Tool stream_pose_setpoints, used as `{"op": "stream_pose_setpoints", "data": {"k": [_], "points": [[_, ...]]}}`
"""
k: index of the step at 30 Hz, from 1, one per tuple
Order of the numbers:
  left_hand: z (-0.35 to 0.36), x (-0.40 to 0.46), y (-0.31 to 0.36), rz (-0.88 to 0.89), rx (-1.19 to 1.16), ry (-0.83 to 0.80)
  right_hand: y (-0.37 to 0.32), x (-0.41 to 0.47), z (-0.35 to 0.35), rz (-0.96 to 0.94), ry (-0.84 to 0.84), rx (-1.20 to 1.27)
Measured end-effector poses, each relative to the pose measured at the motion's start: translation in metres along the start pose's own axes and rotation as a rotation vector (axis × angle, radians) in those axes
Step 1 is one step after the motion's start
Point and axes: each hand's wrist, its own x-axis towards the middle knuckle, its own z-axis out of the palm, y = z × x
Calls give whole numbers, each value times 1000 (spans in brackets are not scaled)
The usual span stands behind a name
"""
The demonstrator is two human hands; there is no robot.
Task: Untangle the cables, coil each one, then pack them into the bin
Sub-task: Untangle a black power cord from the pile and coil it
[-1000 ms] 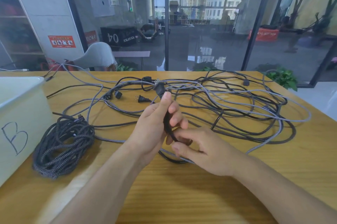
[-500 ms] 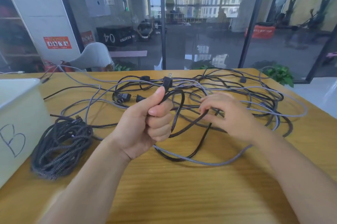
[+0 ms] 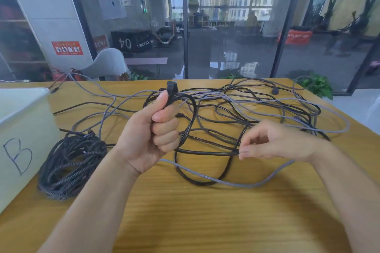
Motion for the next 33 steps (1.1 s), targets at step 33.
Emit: {"op": "stream_pose_setpoints", "data": {"k": [33], "points": [[24,25,-55,196,833,442,-30,22,66,-209,396,420]]}}
